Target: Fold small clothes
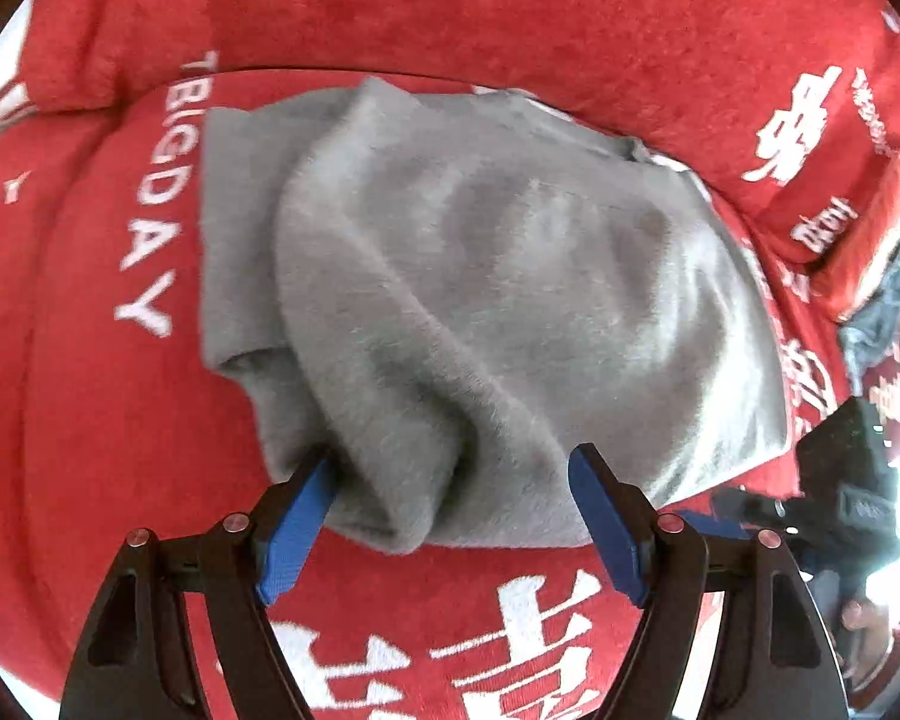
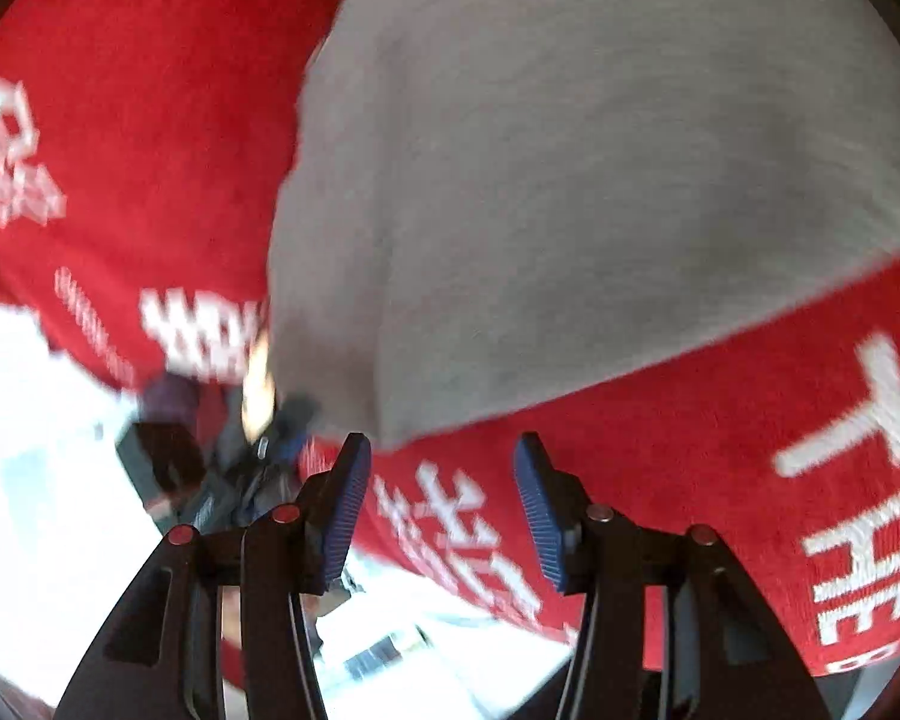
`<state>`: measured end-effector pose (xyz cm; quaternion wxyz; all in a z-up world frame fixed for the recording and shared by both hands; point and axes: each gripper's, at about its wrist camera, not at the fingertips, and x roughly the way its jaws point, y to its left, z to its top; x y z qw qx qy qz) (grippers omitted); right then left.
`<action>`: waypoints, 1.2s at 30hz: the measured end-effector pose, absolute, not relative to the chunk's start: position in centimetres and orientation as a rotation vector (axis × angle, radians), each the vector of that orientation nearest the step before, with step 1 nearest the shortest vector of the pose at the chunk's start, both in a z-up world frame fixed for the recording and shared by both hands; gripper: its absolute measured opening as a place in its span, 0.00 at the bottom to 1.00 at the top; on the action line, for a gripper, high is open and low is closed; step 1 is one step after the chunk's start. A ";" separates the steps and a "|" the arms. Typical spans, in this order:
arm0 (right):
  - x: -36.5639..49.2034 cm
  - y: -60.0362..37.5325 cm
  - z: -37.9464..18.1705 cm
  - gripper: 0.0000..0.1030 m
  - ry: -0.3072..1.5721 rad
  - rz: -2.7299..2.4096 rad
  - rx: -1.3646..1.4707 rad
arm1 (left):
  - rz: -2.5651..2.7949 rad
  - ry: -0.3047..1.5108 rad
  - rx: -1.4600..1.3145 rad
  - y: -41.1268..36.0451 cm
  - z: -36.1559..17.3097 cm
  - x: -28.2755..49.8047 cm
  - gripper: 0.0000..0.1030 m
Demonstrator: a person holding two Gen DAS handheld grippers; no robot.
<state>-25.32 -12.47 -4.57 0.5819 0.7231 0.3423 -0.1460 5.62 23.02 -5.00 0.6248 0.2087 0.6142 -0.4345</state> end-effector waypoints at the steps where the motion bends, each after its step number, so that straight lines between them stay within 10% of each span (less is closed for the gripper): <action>1: -26.6 -12.8 -4.6 0.52 0.737 -0.394 1.721 | -1.029 1.416 0.493 22.9 -5.3 5.6 0.57; 4: -28.6 -13.0 -5.5 0.47 0.555 -0.493 1.842 | -1.093 1.451 0.551 22.6 -6.0 5.7 0.15; 6: -28.2 -13.2 -5.7 0.07 0.538 -0.542 1.860 | -1.148 1.448 0.557 22.8 -5.2 5.8 0.14; 19: -24.4 -14.0 -3.6 0.13 0.812 -0.535 1.565 | -1.131 1.426 0.644 29.9 -4.5 8.4 0.06; 23: -21.5 -11.1 -1.5 0.50 0.929 -0.497 1.443 | -1.003 1.390 0.630 31.7 -3.8 8.7 0.06; 26: -16.8 -7.7 -0.4 0.51 0.973 -0.342 1.393 | -0.897 1.401 0.611 32.9 -3.8 9.1 0.06; 28: -13.7 -5.8 -0.8 0.51 0.968 -0.240 1.421 | -0.848 1.398 0.599 33.6 -3.9 9.2 0.21; 30: -10.3 -3.9 -2.4 0.52 0.953 -0.160 1.505 | -0.799 1.365 0.580 34.5 -3.4 9.3 0.95; 36: -7.1 -2.0 -7.6 0.57 0.782 -0.201 1.735 | -0.703 1.331 0.490 36.8 -2.7 10.1 0.97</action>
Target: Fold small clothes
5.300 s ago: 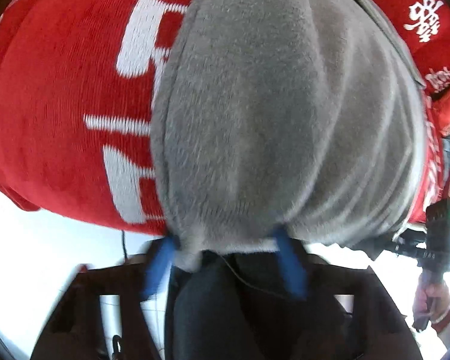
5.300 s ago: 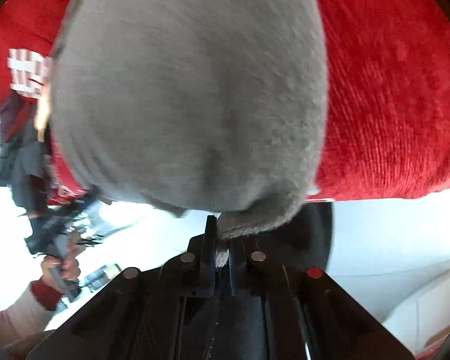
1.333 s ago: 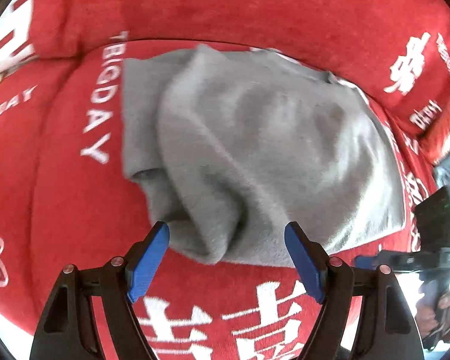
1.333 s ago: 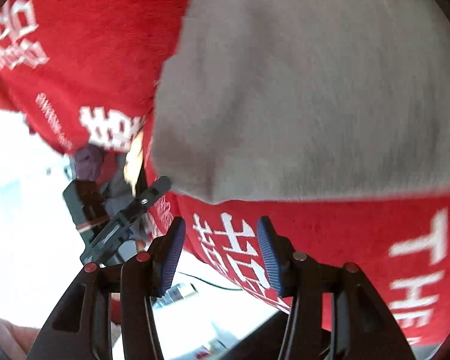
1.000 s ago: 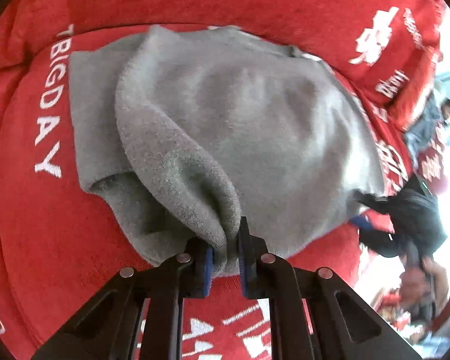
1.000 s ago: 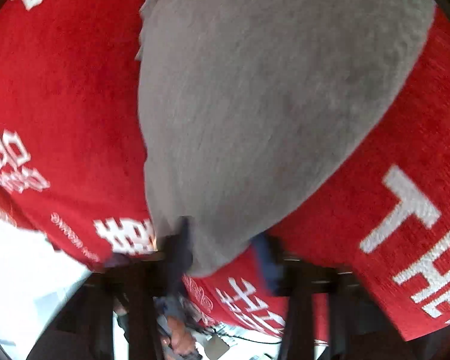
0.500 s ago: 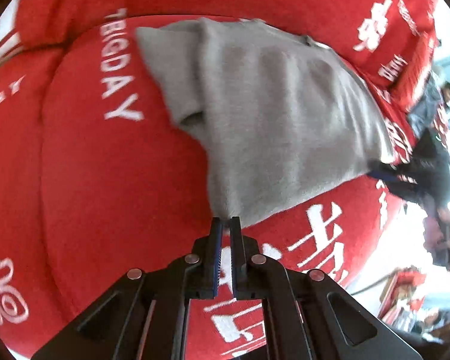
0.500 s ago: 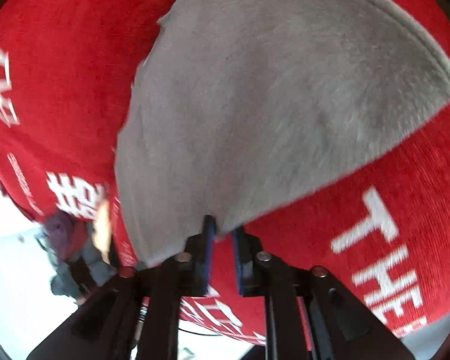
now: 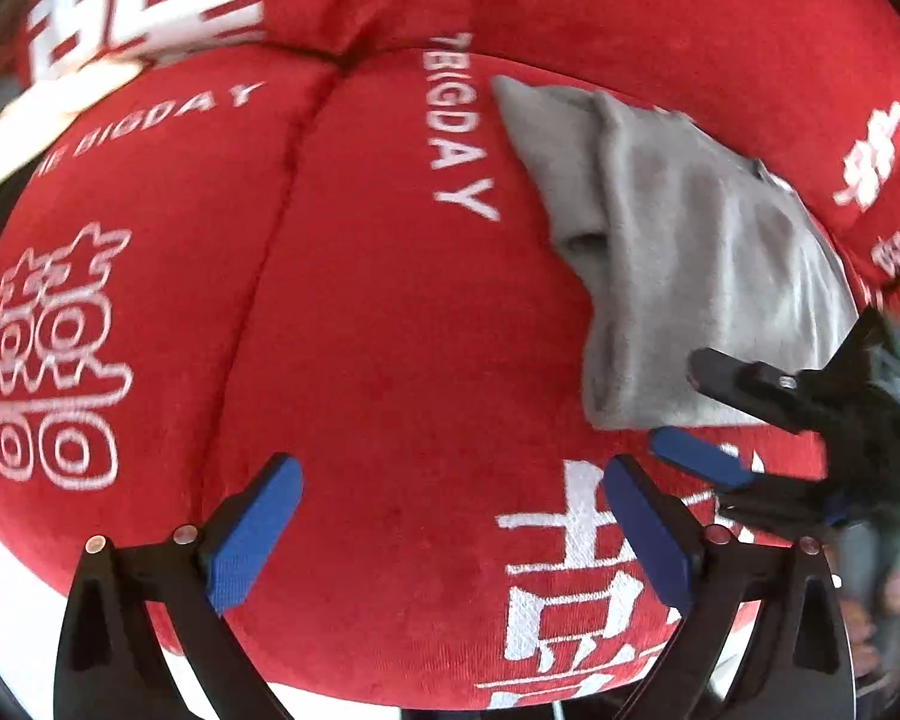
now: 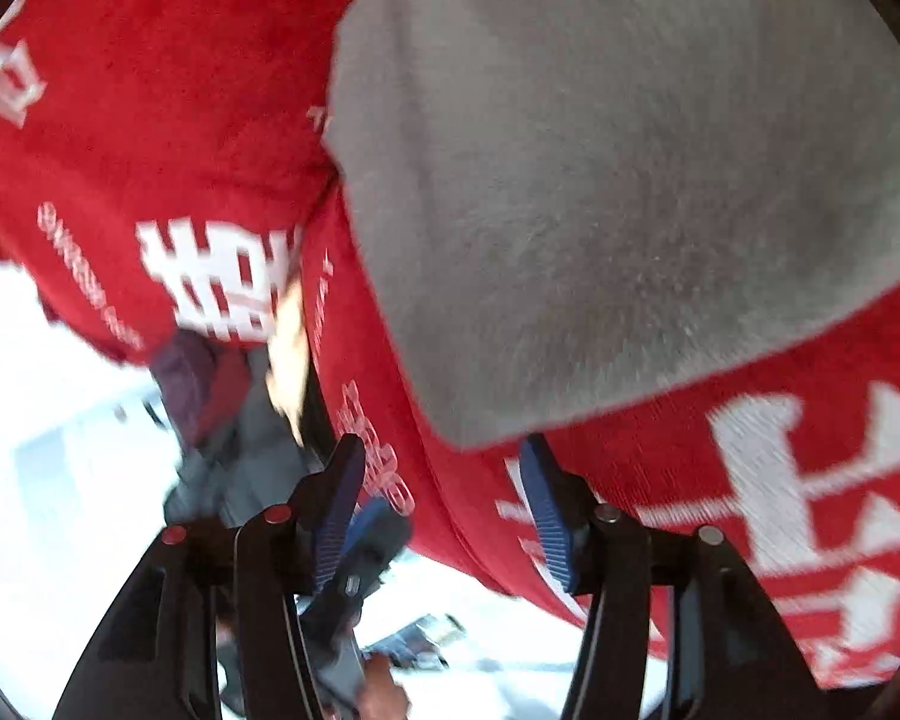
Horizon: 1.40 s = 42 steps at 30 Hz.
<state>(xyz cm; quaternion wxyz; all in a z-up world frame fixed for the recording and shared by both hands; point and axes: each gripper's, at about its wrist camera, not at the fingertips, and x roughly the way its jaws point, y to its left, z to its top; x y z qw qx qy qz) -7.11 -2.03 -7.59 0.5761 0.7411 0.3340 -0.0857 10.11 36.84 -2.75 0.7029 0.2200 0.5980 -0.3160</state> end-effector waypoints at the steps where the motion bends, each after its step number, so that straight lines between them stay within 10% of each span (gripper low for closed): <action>1: -7.1 -1.7 -8.4 0.57 0.759 -0.227 1.758 | -0.687 1.334 0.470 37.1 -2.8 10.4 0.97; 7: -7.5 -1.7 -8.6 0.52 0.682 -0.257 1.808 | -0.639 1.333 0.357 37.8 -1.8 11.4 0.97; 9: -6.9 -2.3 -8.7 0.08 0.701 -0.223 1.813 | -0.637 1.326 0.334 37.7 -1.2 11.6 0.97; 21: -6.4 -1.1 -7.6 0.10 0.903 -0.204 1.539 | -0.717 1.366 0.407 35.2 -3.3 10.6 0.97; 28: -7.2 -0.4 -5.3 0.47 1.062 -0.095 1.419 | -0.768 1.363 0.396 33.4 -2.6 10.2 0.97; 42: -35.1 -17.9 -1.7 0.45 0.586 -0.864 1.669 | -0.777 1.404 0.488 28.3 -5.0 7.0 0.97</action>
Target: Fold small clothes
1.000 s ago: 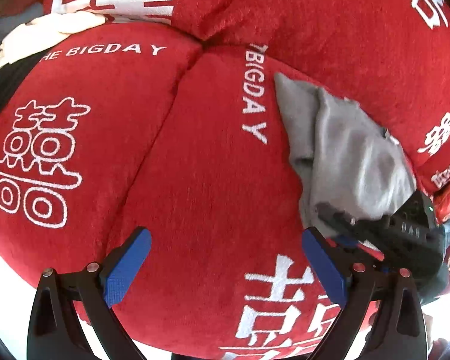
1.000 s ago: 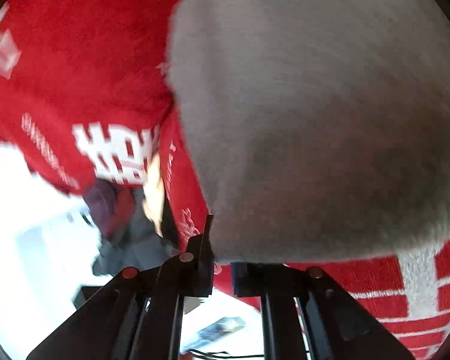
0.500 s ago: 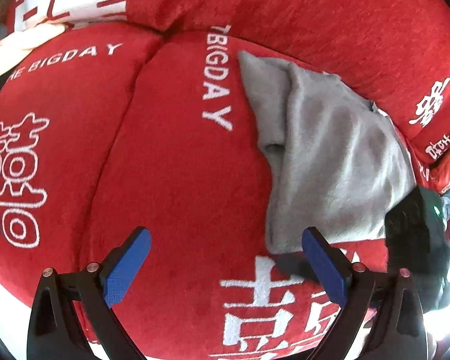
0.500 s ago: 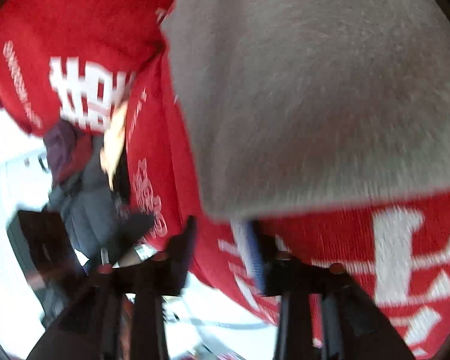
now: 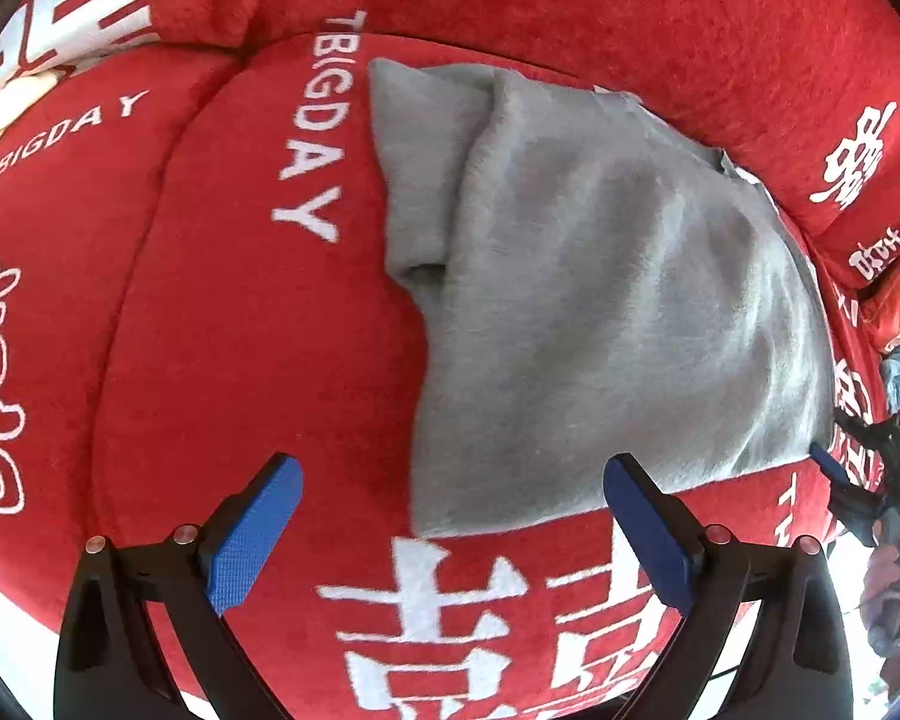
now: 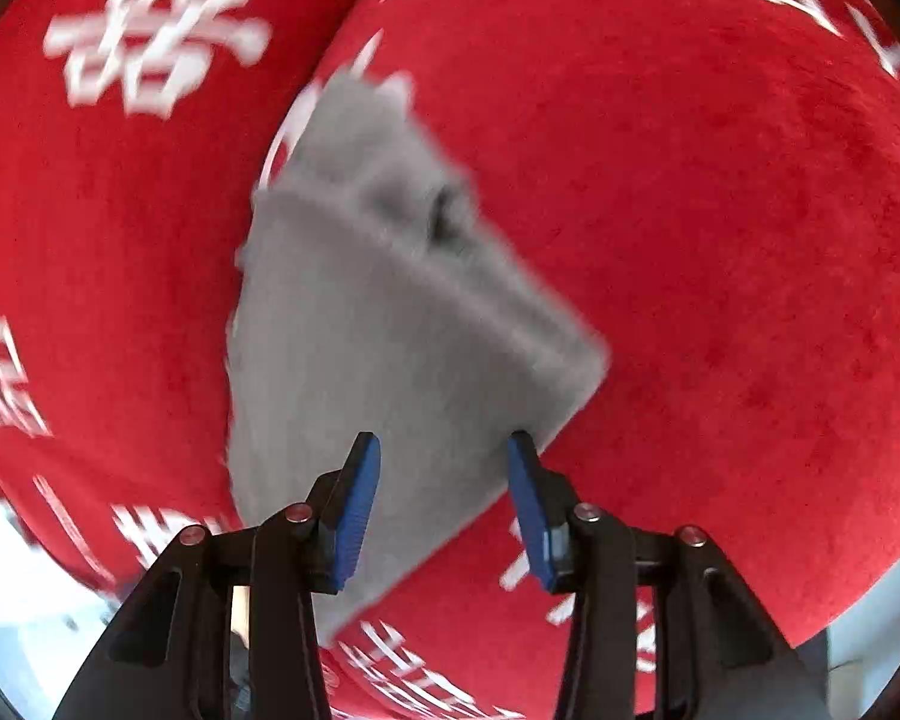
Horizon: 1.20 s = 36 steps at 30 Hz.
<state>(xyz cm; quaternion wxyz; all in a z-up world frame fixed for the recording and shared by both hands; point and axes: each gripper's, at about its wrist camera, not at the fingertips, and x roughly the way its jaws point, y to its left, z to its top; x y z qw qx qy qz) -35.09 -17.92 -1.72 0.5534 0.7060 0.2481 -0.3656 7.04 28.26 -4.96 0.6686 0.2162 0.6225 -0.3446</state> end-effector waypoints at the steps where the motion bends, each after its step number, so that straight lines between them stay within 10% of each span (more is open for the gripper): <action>1: -35.3 -18.3 -2.1 0.45 0.571 -0.857 1.694 | -0.776 1.404 0.497 28.0 -5.1 6.8 0.97; 3: -35.5 -18.8 -2.4 0.41 0.573 -0.852 1.707 | -0.772 1.391 0.524 27.3 -5.2 6.3 0.97; 5: -35.2 -19.3 -2.2 0.03 0.610 -0.843 1.688 | -0.775 1.387 0.531 26.8 -5.0 5.9 0.97; 14: -35.7 -19.0 0.5 0.05 0.732 -0.763 1.545 | -0.738 1.385 0.542 26.3 -5.3 5.0 0.97; 15: -35.9 -18.8 0.4 0.09 0.748 -0.767 1.549 | -0.735 1.390 0.538 26.3 -5.4 5.1 0.97; 17: -36.5 -18.5 -0.1 0.52 0.772 -0.793 1.569 | -0.730 1.396 0.541 26.4 -5.6 5.1 0.97; 19: -37.1 -18.5 -0.5 0.58 0.728 -0.808 1.582 | -0.725 1.396 0.555 26.3 -5.9 5.0 0.97; 24: -36.9 -19.5 -2.3 0.50 0.604 -0.822 1.670 | -0.697 1.404 0.577 25.8 -7.1 4.8 0.97; 26: -36.3 -20.1 -2.8 0.11 0.628 -0.825 1.684 | -0.681 1.413 0.580 25.9 -7.6 4.8 0.97; 36: -33.4 -21.7 -1.1 0.11 1.008 -0.796 1.297 | -0.649 1.421 0.610 26.2 -9.0 4.6 0.97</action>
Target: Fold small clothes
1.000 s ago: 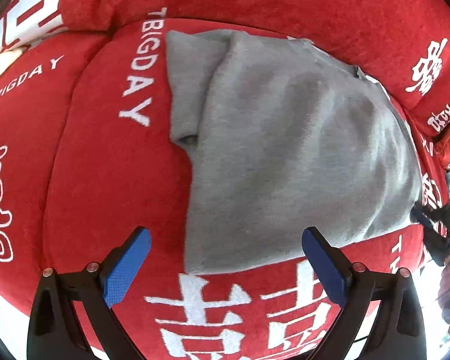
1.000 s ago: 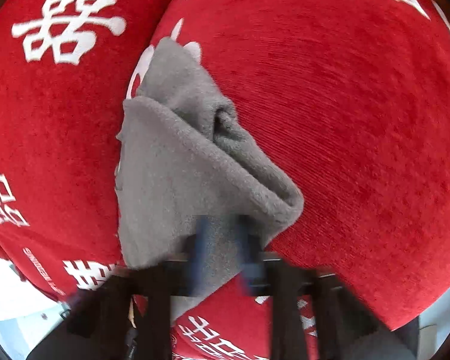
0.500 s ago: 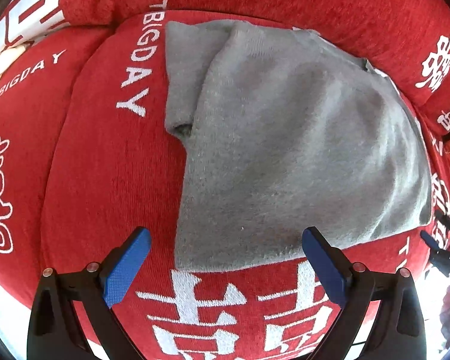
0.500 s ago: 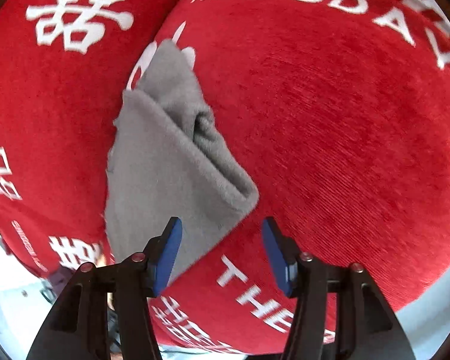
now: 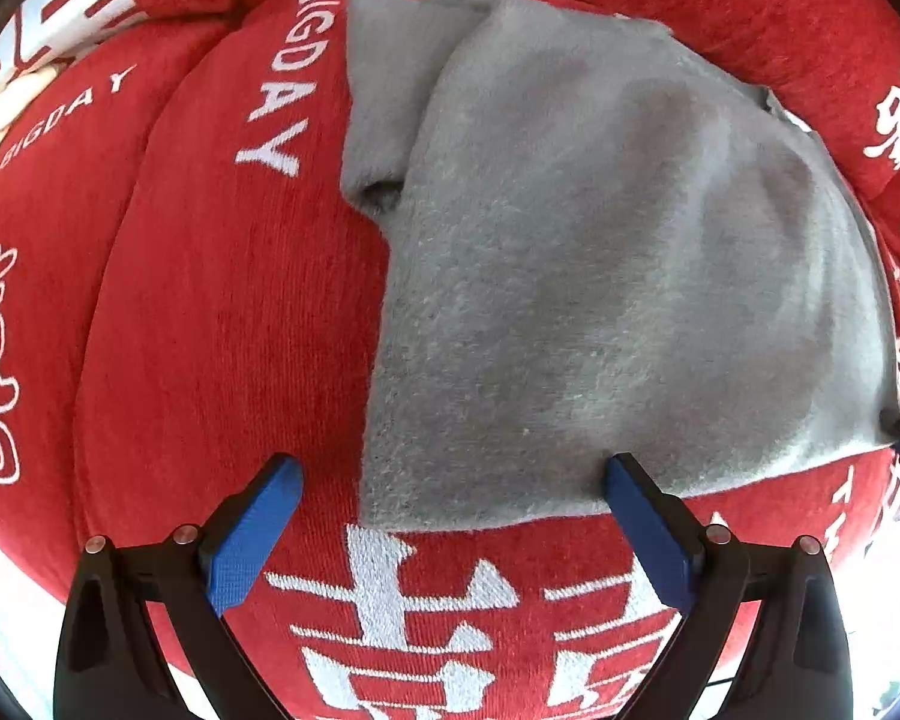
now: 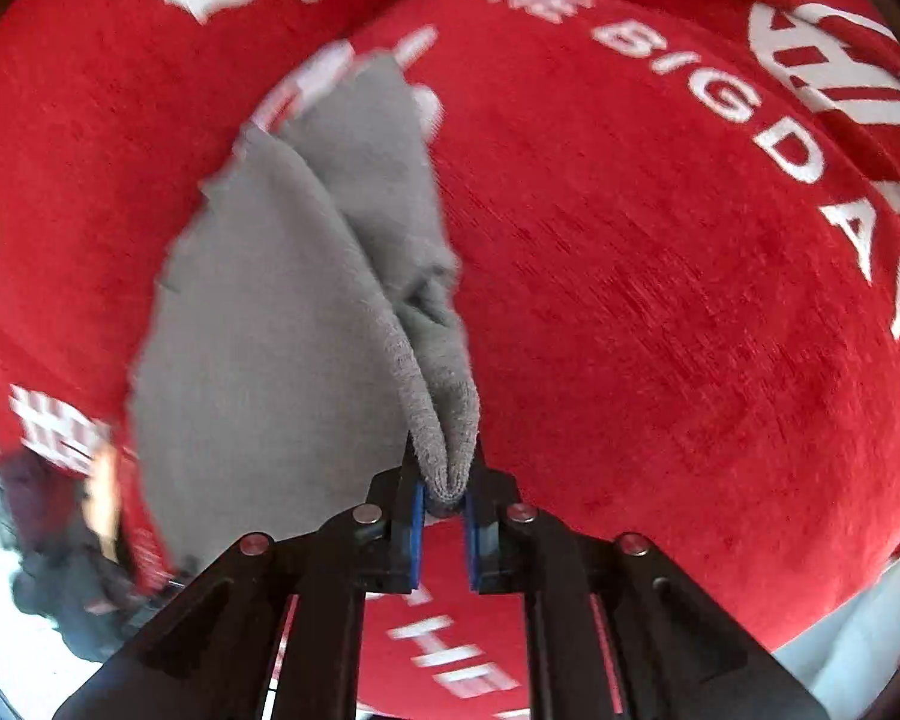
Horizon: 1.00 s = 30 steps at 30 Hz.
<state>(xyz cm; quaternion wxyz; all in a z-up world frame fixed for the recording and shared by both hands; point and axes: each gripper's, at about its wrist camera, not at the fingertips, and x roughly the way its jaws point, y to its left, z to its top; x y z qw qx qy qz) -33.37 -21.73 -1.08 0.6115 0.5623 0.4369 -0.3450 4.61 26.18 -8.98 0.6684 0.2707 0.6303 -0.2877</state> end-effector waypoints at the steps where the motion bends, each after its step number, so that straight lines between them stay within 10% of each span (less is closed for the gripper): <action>1: -33.3 -21.7 -1.3 0.11 1.006 -0.795 1.282 | -0.647 1.419 0.610 26.2 -9.0 4.6 0.97; 6: -33.3 -21.2 -0.7 0.15 1.041 -0.783 1.246 | -0.651 1.432 0.597 27.0 -8.9 4.8 0.97; 14: -34.3 -19.2 0.8 0.47 1.072 -0.804 1.348 | -0.623 1.464 0.577 27.7 -8.6 5.0 0.97; 30: -24.3 -12.5 -0.5 0.51 1.110 -0.465 1.415 | -0.621 1.428 0.596 29.8 -6.2 4.1 0.97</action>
